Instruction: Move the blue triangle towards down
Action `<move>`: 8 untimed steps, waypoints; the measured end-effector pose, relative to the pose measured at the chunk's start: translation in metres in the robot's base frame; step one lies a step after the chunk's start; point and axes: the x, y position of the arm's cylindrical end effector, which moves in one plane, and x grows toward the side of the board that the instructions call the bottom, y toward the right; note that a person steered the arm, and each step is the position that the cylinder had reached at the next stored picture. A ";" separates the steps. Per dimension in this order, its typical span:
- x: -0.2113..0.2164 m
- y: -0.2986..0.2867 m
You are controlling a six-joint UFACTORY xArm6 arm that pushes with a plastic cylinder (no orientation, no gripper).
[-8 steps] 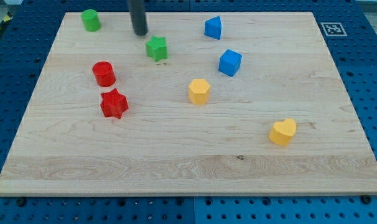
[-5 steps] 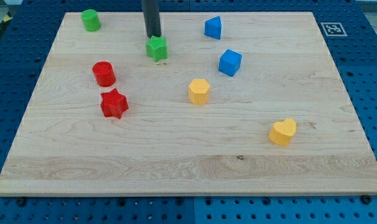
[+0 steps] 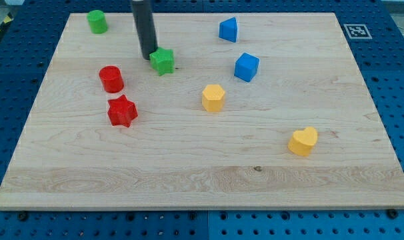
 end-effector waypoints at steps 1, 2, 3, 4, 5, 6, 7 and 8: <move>0.005 0.038; 0.023 0.046; 0.034 0.073; 0.043 0.085; 0.005 0.085; -0.026 0.127; -0.022 0.185; 0.011 0.195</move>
